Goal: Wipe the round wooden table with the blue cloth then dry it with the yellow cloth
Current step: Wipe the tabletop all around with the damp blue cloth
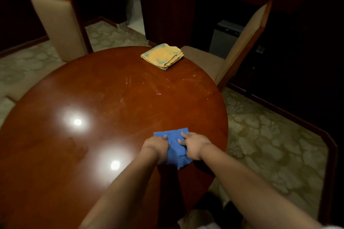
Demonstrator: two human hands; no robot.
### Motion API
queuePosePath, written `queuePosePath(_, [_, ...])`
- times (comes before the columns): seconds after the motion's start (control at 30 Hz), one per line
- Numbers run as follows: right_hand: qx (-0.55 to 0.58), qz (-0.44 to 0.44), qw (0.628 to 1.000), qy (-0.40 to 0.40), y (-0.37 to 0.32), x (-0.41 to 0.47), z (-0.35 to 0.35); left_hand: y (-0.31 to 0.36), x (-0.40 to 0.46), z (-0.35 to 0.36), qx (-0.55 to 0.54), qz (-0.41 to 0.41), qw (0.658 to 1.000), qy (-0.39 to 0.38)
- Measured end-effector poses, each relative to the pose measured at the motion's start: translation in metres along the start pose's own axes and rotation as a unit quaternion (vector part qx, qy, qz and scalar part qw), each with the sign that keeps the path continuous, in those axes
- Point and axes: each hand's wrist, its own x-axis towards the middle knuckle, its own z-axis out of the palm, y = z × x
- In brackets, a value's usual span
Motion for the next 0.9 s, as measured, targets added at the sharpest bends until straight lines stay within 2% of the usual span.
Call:
queuePosePath(0.17, [-0.032,0.001,0.999,-0.002,-0.029,-0.001,0.005,-0.011,-0.029,0.024,-0.005,0.021,1.0,0.003])
queuePosePath(0.37, [-0.043,-0.013,0.999,-0.004,-0.02,0.009,-0.013,-0.021,-0.018,0.021,-0.045,0.032,0.998,0.013])
queuePosePath(0.73, [-0.038,-0.038,0.997,0.062,0.024,0.087,-0.075,-0.057,0.062,-0.05,-0.072,-0.023,0.997,0.018])
queuePosePath(0.9, [-0.029,-0.048,0.996,0.069,0.036,0.106,-0.093,-0.072,0.08,-0.063,-0.076,-0.03,0.997,0.016])
